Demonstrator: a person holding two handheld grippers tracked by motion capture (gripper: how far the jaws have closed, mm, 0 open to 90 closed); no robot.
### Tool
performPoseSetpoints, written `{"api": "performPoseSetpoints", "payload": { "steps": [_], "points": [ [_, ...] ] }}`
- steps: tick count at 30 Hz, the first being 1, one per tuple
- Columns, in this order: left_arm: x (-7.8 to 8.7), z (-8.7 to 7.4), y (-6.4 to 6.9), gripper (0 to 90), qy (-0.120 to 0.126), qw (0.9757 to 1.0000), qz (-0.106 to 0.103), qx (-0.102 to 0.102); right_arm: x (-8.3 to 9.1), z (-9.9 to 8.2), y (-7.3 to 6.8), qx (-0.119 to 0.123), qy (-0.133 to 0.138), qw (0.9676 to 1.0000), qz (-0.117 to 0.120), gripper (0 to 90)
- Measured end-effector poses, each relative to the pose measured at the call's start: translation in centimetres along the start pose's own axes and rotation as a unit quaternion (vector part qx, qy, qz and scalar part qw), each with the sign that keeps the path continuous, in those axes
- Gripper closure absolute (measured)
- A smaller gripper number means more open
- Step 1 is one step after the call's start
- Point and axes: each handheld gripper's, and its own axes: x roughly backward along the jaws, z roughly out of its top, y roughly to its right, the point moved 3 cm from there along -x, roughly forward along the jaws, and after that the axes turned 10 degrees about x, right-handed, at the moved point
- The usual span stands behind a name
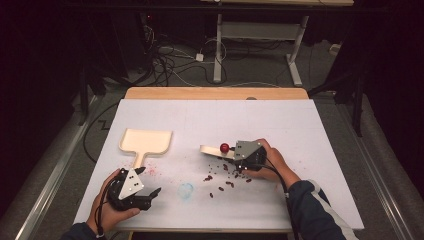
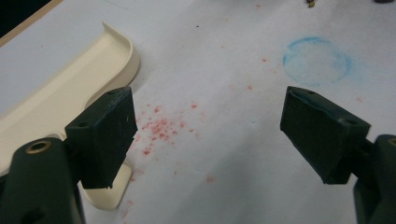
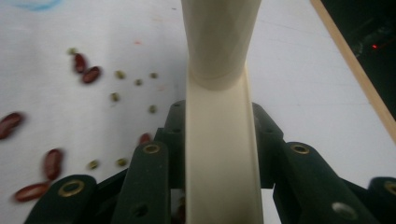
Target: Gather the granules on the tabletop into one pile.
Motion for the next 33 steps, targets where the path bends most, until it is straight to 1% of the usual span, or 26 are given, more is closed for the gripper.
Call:
{"api": "performPoseSetpoints", "payload": {
  "steps": [1, 2, 5, 7, 8, 9, 12, 13, 15, 16, 17, 18, 19, 20, 21, 23, 24, 25, 26, 27, 29, 30, 31, 32, 33],
  "points": [
    [0.0, 0.0, 0.0, 17.7, 0.001, 1.0, -0.001, 0.0, 0.6, 0.0, -0.4, 0.005, 0.006, 1.0, 0.004, 67.1],
    [0.0, 0.0, 0.1, 17.7, 0.002, 1.0, -0.002, 0.001, 0.6, 0.0, -0.4, 0.005, 0.006, 1.0, 0.004, 67.1],
    [0.0, 0.1, 0.2, 17.7, 0.002, 1.0, -0.002, -0.002, 1.8, 0.1, -0.9, 0.016, 0.012, 0.9997, 0.014, 67.3],
    [0.0, 0.1, 0.2, 17.7, 0.001, 1.0, -0.002, -0.004, 2.0, 0.0, -1.1, 0.02, 0.009, 0.9996, 0.018, 67.3],
    [0.0, 0.1, 0.2, 17.7, 0.002, 1.0, -0.002, -0.004, 2.3, 0.0, -1.1, 0.024, 0.004, 0.9996, 0.015, 67.4],
    [0.0, 0.1, 0.2, 17.7, 0.002, 1.0, -0.002, -0.004, 2.4, 0.0, -1.0, 0.021, 0.006, 0.9997, 0.009, 67.4],
    [0.0, 0.1, 0.2, 17.7, 0.002, 1.0, -0.003, -0.005, 2.7, 0.0, -0.8, 0.022, 0.005, 0.9997, 0.004, 67.6],
    [-0.1, 0.1, 0.2, 17.7, 0.001, 1.0, -0.003, -0.005, 2.8, 0.0, -0.7, 0.022, 0.003, 0.9997, -0.008, 67.6],
    [-0.1, 0.1, 0.2, 17.7, 0.001, 1.0, -0.003, -0.004, 3.0, -0.1, -0.5, 0.02, 0.002, 0.9995, -0.023, 67.6],
    [-0.1, 0.2, 0.2, 17.7, 0.002, 1.0, -0.004, -0.004, 3.4, -0.1, -0.2, 0.017, -0.001, 0.9993, -0.034, 67.6],
    [-0.1, 0.2, 0.2, 17.7, 0.002, 1.0, -0.004, -0.005, 3.4, -0.1, -0.2, 0.017, -0.001, 0.9993, -0.034, 67.6],
    [-0.1, 0.2, 0.2, 17.7, 0.001, 1.0, -0.003, -0.006, 3.6, 0.0, -0.1, 0.009, 0.001, 0.999, -0.043, 67.6],
    [0.0, 0.2, 0.2, 17.7, 0.002, 1.0, -0.003, -0.006, 3.9, 0.1, 0.1, 0.003, 0.004, 0.9989, -0.046, 67.6],
    [0.0, 0.2, 0.2, 17.7, 0.002, 1.0, -0.003, -0.006, 4.3, 0.3, 0.2, -0.007, 0.011, 0.9985, -0.054, 67.6],
    [0.0, 0.3, 0.2, 17.7, 0.003, 1.0, -0.002, -0.006, 4.7, 0.4, 0.4, -0.017, 0.017, 0.9981, -0.057, 67.6],
    [0.1, 0.3, 0.1, 17.7, 0.004, 1.0, 0.0, -0.006, 5.5, 1.1, 0.6, -0.044, 0.026, 0.997, -0.058, 67.6],
    [0.1, 0.3, 0.1, 17.7, 0.006, 1.0, 0.0, -0.004, 6.0, 1.5, 0.7, -0.062, 0.029, 0.9961, -0.055, 67.6],
    [0.2, 0.3, 0.1, 17.7, 0.008, 1.0, 0.002, -0.003, 6.8, 2.4, 0.6, -0.096, 0.033, 0.9936, -0.05, 67.6],
    [0.3, 0.3, 0.0, 17.7, 0.008, 1.0, 0.003, -0.003, 6.8, 2.4, 0.6, -0.096, 0.033, 0.9936, -0.05, 67.6],
    [0.4, 0.3, -0.1, 17.7, 0.01, 0.9999, 0.005, -0.002, 7.2, 3.0, 0.3, -0.112, 0.041, 0.992, -0.041, 67.6],
    [0.5, 0.3, -0.3, 17.7, 0.014, 0.9999, 0.007, 0.004, 7.6, 4.1, -0.4, -0.146, 0.057, 0.9875, -0.016, 67.6],
    [0.6, 0.3, -0.3, 17.7, 0.016, 0.9998, 0.009, 0.004, 7.7, 5.3, -1.5, -0.168, 0.065, 0.9835, 0.01, 67.6],
    [0.7, 0.3, -0.4, 17.7, 0.016, 0.9998, 0.011, 0.003, 7.7, 5.3, -1.5, -0.168, 0.065, 0.9835, 0.01, 67.6],
    [0.8, 0.3, -0.5, 17.7, 0.019, 0.9997, 0.013, 0.005, 7.4, 6.3, -2.8, -0.183, 0.064, 0.9802, 0.041, 67.6],
    [0.9, 0.3, -0.6, 17.7, 0.021, 0.9996, 0.015, 0.006, 7.4, 6.3, -2.8, -0.183, 0.064, 0.9802, 0.041, 67.6]
  ]
}}
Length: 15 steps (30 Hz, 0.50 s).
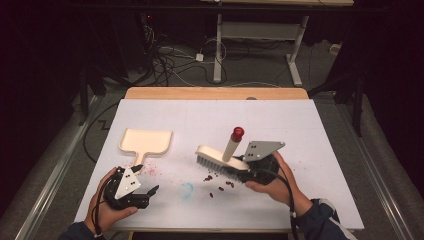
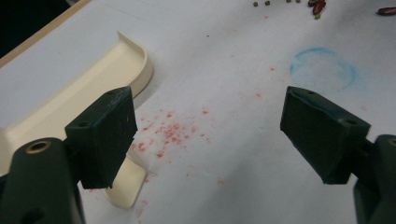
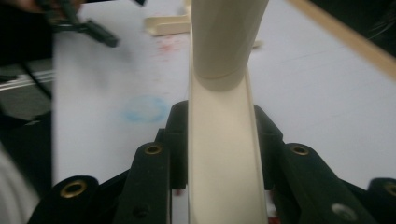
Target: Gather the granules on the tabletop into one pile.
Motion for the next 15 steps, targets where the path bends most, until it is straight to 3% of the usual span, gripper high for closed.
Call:
{"api": "performPoseSetpoints", "payload": {
  "steps": [1, 2, 3, 5, 8, 11, 15],
  "points": [
    [0.1, 0.0, -0.1, 17.7, 0.0, 1.0, 0.002, 0.002, -0.4, 0.1, -0.7, -0.012, 0.002, 0.9998, 0.016, 67.6],
    [0.2, 0.0, -0.2, 17.7, 0.002, 1.0, 0.003, 0.004, -1.3, 0.2, -1.9, -0.04, 0.002, 0.998, 0.05, 67.6],
    [0.2, -0.1, -0.4, 17.7, 0.003, 1.0, 0.006, 0.005, -1.3, 0.2, -1.9, -0.04, 0.002, 0.998, 0.05, 67.6],
    [0.4, -0.1, -0.6, 17.7, 0.007, 0.9999, 0.011, 0.009, -2.4, 0.1, -3.0, -0.053, -0.006, 0.9956, 0.077, 67.6],
    [0.4, -0.1, -0.7, 17.7, 0.008, 0.9998, 0.011, 0.012, -4.1, -0.1, -4.1, -0.073, -0.016, 0.9923, 0.099, 67.6],
    [0.2, -0.2, -0.6, 17.7, 0.002, 0.9999, 0.008, 0.008, -5.7, -0.6, -4.2, -0.08, -0.032, 0.9917, 0.095, 67.6],
    [0.1, -0.2, -0.5, 17.7, -0.001, 1.0, 0.005, 0.007, -6.5, -1.3, -2.8, -0.1, -0.036, 0.992, 0.069, 67.5]
  ]
}}
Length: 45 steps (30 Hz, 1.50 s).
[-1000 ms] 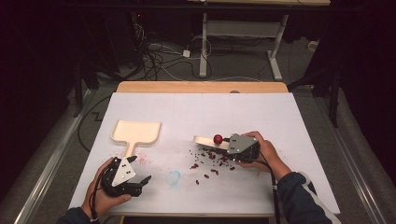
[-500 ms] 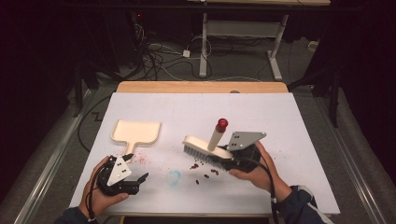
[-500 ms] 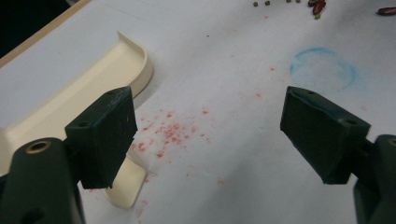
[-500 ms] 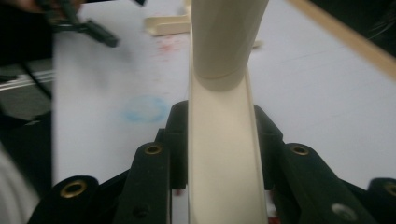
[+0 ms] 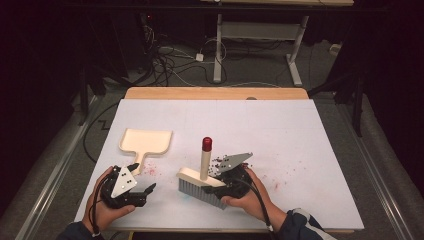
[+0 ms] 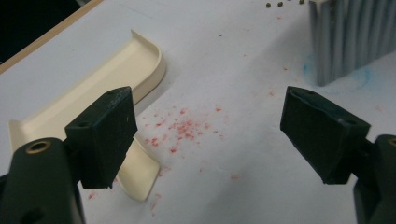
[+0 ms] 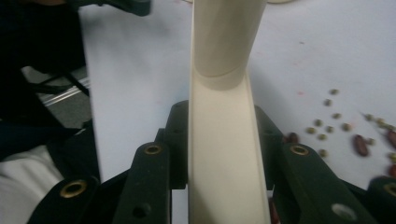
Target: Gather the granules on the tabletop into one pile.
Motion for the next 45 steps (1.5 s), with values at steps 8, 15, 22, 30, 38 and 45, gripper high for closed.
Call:
{"api": "performPoseSetpoints", "payload": {
  "steps": [8, 15, 22, 30, 38, 45],
  "points": [
    [-0.1, 0.0, 0.2, 17.7, -0.005, 1.0, -0.004, -0.006, 1.2, -0.9, 3.4, -0.042, -0.001, 0.9978, -0.051, 67.4],
    [-0.3, 0.0, 0.4, 17.7, -0.008, 0.9999, -0.007, -0.009, 2.3, -1.7, 5.3, -0.078, 0.002, 0.9925, -0.095, 67.3],
    [-0.3, 0.0, 0.5, 17.7, -0.011, 0.9998, -0.008, -0.013, 3.4, -2.0, 6.1, -0.08, -0.003, 0.9889, -0.125, 67.5],
    [-0.3, 0.0, 0.6, 17.7, -0.012, 0.9997, -0.01, -0.016, 5.8, -1.7, 6.0, -0.069, 0.028, 0.9909, -0.112, 67.5],
    [-0.3, -0.1, 0.6, 17.7, -0.015, 0.9996, -0.011, -0.02, 9.1, -2.1, 3.8, 0.049, 0.037, 0.996, -0.064, 67.5],
    [-0.6, -0.1, 0.9, 17.7, -0.021, 0.9993, -0.015, -0.027, 10.0, -5.1, 2.7, 0.137, 0.026, 0.99, 0.016, 67.5]
  ]
}}
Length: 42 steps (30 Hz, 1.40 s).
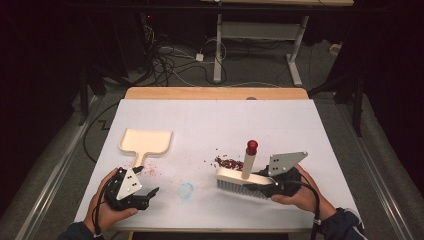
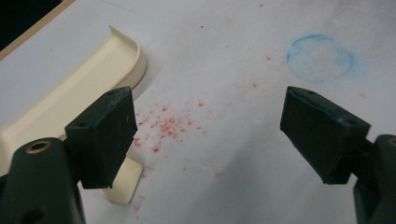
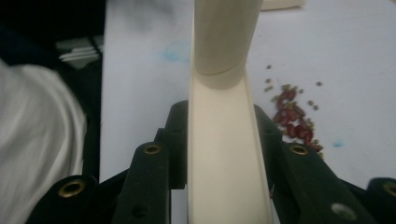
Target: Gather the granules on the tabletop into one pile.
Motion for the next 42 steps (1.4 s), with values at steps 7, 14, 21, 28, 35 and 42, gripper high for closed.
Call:
{"api": "performPoseSetpoints", "payload": {
  "steps": [7, 14, 21, 28, 35, 42],
  "points": [
    [-0.4, 0.1, 0.2, 17.7, -0.006, 1.0, -0.005, -0.005, -0.8, -2.3, 1.3, 0.034, -0.004, 0.999, 0.028, 67.5],
    [-0.7, 0.2, 0.3, 17.7, -0.01, 0.9999, -0.01, -0.006, -2.2, -2.3, 4.4, 0.041, 0.004, 0.9987, 0.031, 67.2],
    [-0.9, 0.1, 0.4, 17.8, -0.013, 0.9998, -0.013, -0.006, -3.2, -1.6, 6.1, 0.038, 0.007, 0.9992, 0.006, 67.4],
    [-0.9, 0.2, 0.5, 17.8, -0.012, 0.9998, -0.016, -0.006, -3.4, -0.8, 6.3, 0.029, 0.015, 0.9993, -0.017, 67.5],
    [-0.8, 0.2, 0.4, 17.8, -0.01, 0.9998, -0.015, -0.005, -4.1, 2.8, 4.8, -0.071, 0.061, 0.9908, -0.098, 67.5],
    [-0.7, 0.2, 0.4, 18.1, -0.009, 0.9998, -0.016, -0.001, -9.1, 5.5, 2.6, -0.149, 0.06, 0.9765, -0.144, 67.5]
  ]
}}
